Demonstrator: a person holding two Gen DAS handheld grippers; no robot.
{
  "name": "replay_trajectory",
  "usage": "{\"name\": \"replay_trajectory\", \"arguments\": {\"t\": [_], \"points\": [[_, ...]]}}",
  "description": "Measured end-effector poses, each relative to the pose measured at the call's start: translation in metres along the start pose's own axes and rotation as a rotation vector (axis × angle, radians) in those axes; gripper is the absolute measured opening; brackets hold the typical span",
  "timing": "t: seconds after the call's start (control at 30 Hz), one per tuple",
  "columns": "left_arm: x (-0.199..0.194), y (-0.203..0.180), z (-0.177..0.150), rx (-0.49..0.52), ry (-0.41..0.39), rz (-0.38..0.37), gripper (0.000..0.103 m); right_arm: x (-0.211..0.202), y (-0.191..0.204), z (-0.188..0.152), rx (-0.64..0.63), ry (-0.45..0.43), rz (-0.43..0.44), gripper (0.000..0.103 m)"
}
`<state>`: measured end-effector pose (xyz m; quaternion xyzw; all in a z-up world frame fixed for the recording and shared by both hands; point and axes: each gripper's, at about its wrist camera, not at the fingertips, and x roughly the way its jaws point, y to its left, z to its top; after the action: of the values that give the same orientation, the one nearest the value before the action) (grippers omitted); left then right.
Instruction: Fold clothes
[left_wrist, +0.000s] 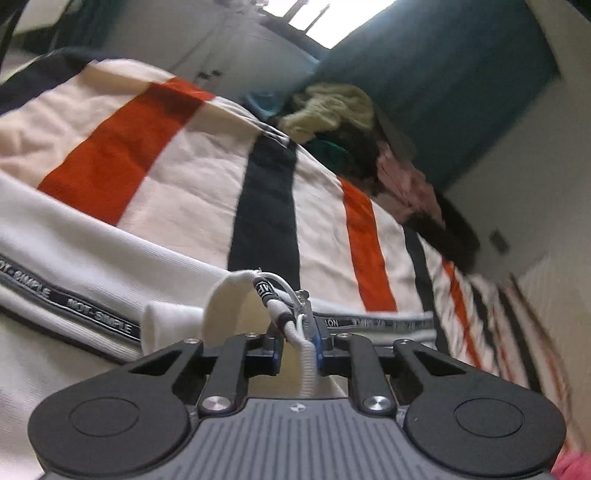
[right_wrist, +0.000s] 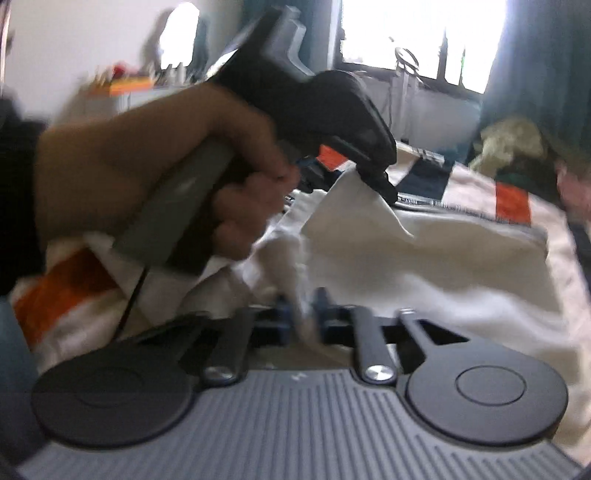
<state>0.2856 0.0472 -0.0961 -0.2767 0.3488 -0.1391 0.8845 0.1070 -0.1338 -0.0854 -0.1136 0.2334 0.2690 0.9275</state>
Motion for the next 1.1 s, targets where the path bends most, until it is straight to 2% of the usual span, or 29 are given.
{"name": "replay_trajectory", "arguments": {"t": [0.13, 0.23, 0.4, 0.5, 0.53, 0.6, 0.63, 0.67, 0.7, 0.77, 0.8, 0.87, 0.93, 1.1], "points": [[-0.012, 0.013, 0.015, -0.090, -0.031, 0.000, 0.015, -0.033, 0.009, 0.009, -0.032, -0.028, 0.003, 0.008], [-0.010, 0.022, 0.018, -0.100, -0.024, 0.038, 0.015, -0.049, 0.018, 0.006, -0.070, -0.031, -0.014, 0.008], [0.016, 0.011, 0.003, 0.058, 0.027, 0.153, 0.015, -0.026, 0.019, -0.008, -0.037, 0.082, -0.011, 0.008], [0.014, 0.001, -0.001, 0.134, 0.024, 0.166, 0.017, -0.022, 0.015, -0.009, -0.001, 0.088, -0.008, 0.010], [0.009, -0.002, -0.003, 0.144, 0.019, 0.164, 0.020, -0.023, 0.014, -0.008, 0.014, 0.080, -0.008, 0.011], [-0.002, -0.007, -0.007, 0.166, 0.009, 0.160, 0.032, -0.026, 0.010, -0.006, 0.053, 0.066, 0.001, 0.014], [-0.007, -0.010, -0.009, 0.179, 0.003, 0.160, 0.042, -0.028, 0.007, -0.006, 0.077, 0.062, 0.007, 0.019], [-0.015, -0.015, -0.012, 0.199, -0.004, 0.167, 0.049, -0.030, 0.004, -0.006, 0.104, 0.053, 0.012, 0.032], [-0.023, -0.020, -0.016, 0.219, -0.011, 0.174, 0.051, -0.034, 0.001, -0.006, 0.133, 0.038, 0.013, 0.039], [-0.044, -0.032, -0.023, 0.264, -0.030, 0.181, 0.059, -0.042, -0.006, -0.006, 0.192, 0.006, 0.016, 0.073], [-0.056, -0.039, -0.027, 0.288, -0.042, 0.183, 0.061, -0.047, -0.010, -0.005, 0.225, -0.017, 0.026, 0.079], [-0.079, -0.052, -0.034, 0.336, -0.065, 0.187, 0.070, -0.058, -0.018, -0.004, 0.290, -0.065, 0.042, 0.082], [-0.106, -0.067, -0.044, 0.387, -0.103, 0.179, 0.077, -0.069, -0.026, -0.003, 0.338, -0.096, 0.023, 0.082], [-0.168, -0.087, -0.082, 0.462, -0.214, 0.182, 0.087, -0.095, -0.039, -0.005, 0.412, -0.162, -0.105, 0.082]]}}
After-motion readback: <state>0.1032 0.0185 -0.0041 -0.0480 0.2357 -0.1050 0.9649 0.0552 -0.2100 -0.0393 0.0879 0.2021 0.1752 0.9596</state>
